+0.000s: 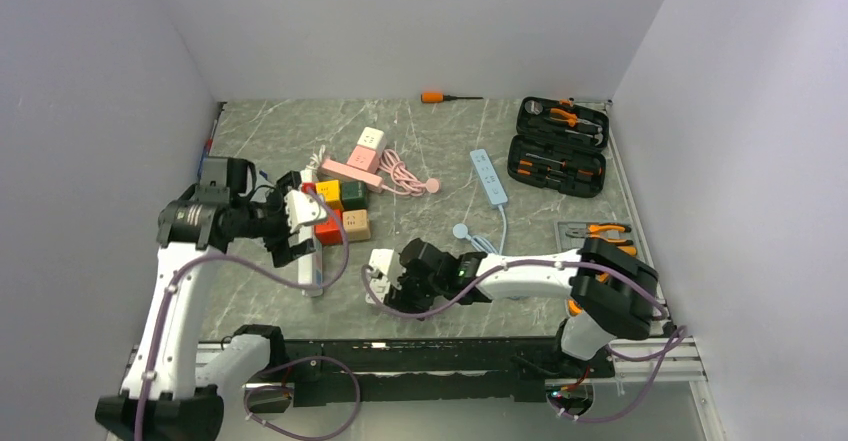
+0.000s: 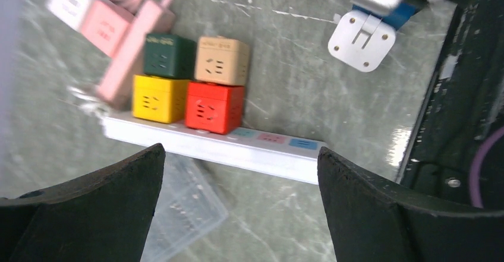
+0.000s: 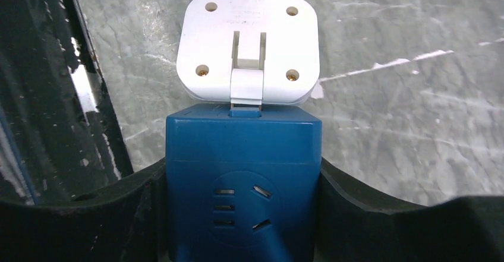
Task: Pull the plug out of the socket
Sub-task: Remove the plug from the socket.
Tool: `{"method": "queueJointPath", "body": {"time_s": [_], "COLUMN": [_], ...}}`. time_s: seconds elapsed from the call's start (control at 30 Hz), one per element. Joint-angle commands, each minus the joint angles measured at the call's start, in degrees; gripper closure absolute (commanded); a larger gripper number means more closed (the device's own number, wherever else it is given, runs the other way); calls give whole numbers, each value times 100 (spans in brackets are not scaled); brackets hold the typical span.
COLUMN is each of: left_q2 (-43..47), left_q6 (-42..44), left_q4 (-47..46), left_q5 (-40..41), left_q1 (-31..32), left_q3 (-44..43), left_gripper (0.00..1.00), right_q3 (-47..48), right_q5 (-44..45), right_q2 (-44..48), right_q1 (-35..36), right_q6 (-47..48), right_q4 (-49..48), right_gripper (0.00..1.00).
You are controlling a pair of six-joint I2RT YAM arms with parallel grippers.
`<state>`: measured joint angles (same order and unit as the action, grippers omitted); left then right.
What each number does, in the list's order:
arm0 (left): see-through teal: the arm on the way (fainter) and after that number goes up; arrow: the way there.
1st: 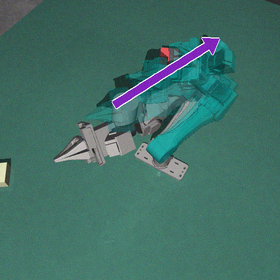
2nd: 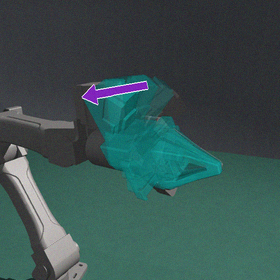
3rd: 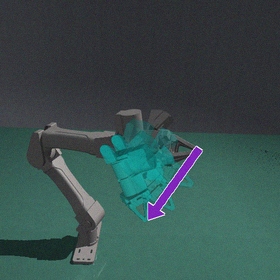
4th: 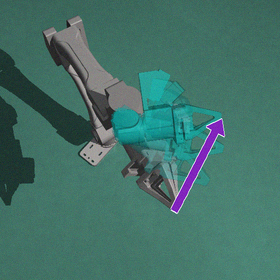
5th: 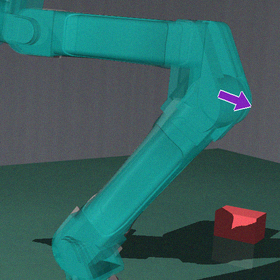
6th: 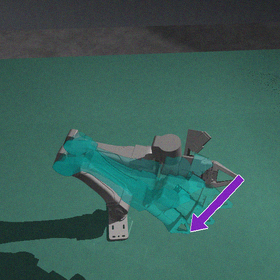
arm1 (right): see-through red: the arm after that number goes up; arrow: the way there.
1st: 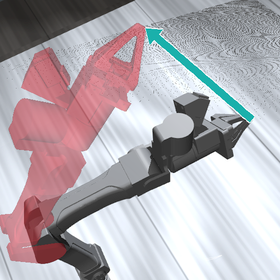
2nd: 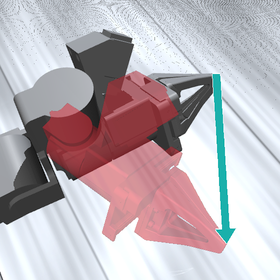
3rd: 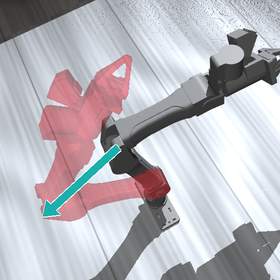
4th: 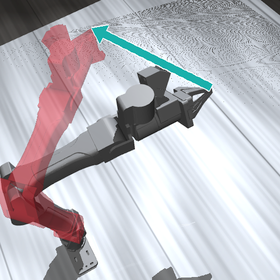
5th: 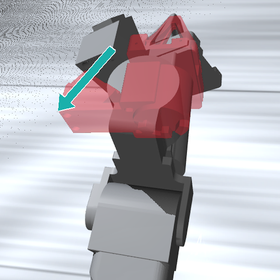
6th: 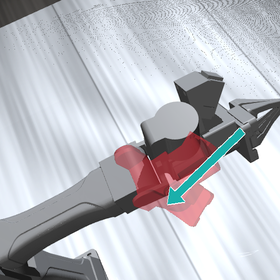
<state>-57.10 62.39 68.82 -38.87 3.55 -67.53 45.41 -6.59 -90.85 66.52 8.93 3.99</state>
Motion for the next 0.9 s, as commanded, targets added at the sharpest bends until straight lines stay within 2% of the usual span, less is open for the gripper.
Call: {"method": "queueJointPath", "body": {"time_s": [0.0, 0.2, 0.3, 0.4, 0.53, 0.63, 0.87], "left_q2": [602, 1340, 1910, 2563, 3081, 3134, 2823], "left_q6": [1168, 1291, 2471, 2532, 3408, 3471, 3397], "left_q4": [39, -753, -656, -1573, -2268, -2879, -3537], "left_q5": [-325, -358, -786, -852, -692, -680, -144], "left_q1": [45, 561, 808, 1221, 1637, 1818, 2390], "left_q3": [-182, 147, 686, 1470, 2243, 2459, 2483], "left_gripper": [1, 1, 1, 1, 1, 1, 0], "right_q3": [267, 584, 455, 719, 1263, 1516, 1794], "right_q5": [-435, -1531, -1515, -1635, -1837, -1991, -2142], "right_q2": [638, 1265, 1841, 2053, 1971, 1908, 1713], "right_q1": [-399, -1248, -1281, -1340, -1339, -1344, -1304], "right_q6": [-448, -1098, -1163, -1180, -1256, -1388, -1590], "right_q4": [124, 124, -258, 24, 538, 638, 650], "right_gripper": [100, 100, 100, 100, 100, 100, 100]}}
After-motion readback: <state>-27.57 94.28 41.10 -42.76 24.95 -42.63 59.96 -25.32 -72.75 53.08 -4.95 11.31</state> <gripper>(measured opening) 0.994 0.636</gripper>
